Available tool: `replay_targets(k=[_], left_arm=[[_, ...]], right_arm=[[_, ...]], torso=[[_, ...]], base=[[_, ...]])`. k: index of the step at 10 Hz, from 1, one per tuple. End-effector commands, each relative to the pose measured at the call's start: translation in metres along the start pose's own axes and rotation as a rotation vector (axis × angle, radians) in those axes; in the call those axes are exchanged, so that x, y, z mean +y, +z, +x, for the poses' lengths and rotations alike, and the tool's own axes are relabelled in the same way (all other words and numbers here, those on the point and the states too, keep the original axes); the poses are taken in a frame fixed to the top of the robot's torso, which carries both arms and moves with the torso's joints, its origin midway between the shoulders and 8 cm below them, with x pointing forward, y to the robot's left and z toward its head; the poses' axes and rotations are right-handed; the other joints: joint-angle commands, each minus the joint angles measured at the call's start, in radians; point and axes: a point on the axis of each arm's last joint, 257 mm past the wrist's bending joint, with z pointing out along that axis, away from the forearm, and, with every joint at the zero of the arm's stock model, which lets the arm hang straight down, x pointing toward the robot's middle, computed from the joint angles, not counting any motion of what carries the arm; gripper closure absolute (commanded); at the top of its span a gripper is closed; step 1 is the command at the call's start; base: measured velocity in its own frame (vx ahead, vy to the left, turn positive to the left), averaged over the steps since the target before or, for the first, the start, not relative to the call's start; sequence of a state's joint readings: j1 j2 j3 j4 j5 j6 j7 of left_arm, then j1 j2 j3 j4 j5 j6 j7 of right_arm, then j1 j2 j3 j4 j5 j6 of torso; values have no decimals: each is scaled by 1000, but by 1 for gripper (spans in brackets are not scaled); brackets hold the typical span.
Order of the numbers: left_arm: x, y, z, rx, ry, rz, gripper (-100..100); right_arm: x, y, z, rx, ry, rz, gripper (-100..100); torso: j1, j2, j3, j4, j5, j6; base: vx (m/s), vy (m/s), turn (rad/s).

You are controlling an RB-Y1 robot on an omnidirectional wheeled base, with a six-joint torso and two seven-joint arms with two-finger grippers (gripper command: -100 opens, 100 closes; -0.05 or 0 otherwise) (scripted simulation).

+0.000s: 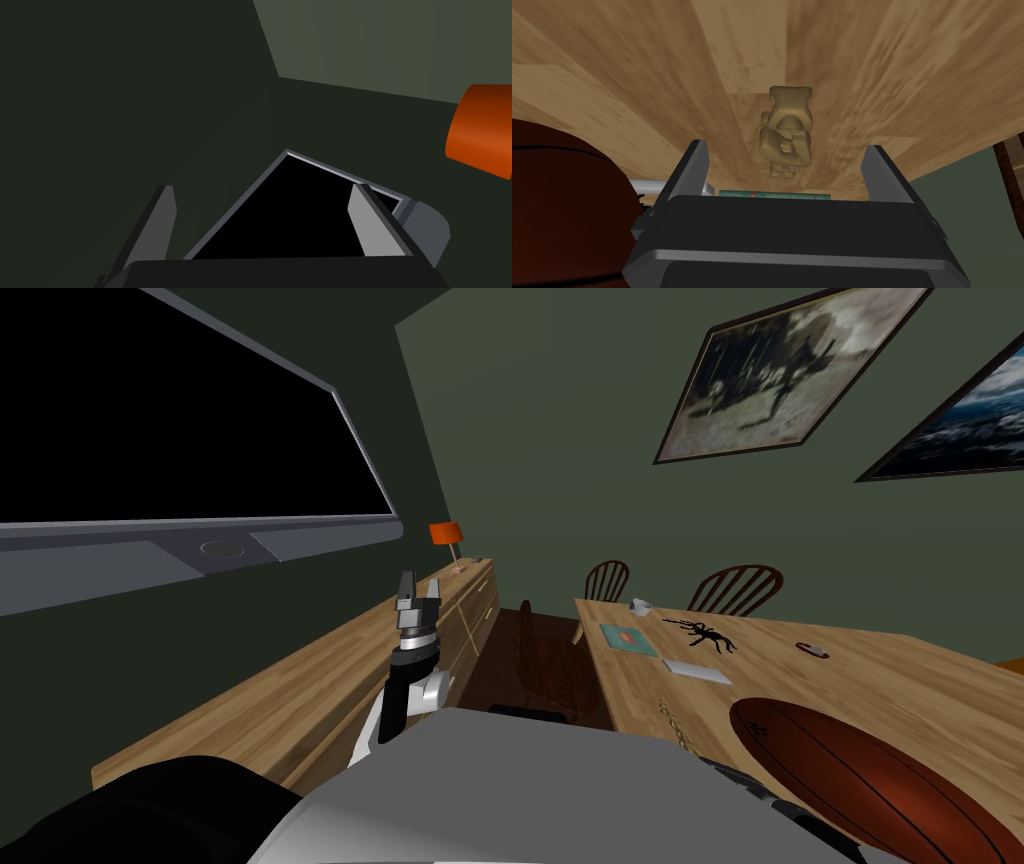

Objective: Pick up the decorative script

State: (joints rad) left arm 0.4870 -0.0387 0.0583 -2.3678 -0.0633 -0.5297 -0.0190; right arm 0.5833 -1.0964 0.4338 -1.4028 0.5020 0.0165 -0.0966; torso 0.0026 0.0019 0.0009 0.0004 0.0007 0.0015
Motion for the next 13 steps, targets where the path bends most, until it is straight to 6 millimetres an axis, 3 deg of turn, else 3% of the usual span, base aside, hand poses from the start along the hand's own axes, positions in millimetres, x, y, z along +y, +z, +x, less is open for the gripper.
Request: replay_targets(k=[1, 13], left_arm=[[0, 0, 0, 0, 0, 0, 0], [0, 0, 0, 0, 0, 0, 0]], right_arm=[[-2, 0, 2, 3, 9, 5, -100], [-5, 0, 2, 3, 16, 9, -100]], torso=[[0, 0, 0, 0, 0, 0], [0, 0, 0, 0, 0, 0]], base=[[0, -15, 43], [0, -2, 6]])
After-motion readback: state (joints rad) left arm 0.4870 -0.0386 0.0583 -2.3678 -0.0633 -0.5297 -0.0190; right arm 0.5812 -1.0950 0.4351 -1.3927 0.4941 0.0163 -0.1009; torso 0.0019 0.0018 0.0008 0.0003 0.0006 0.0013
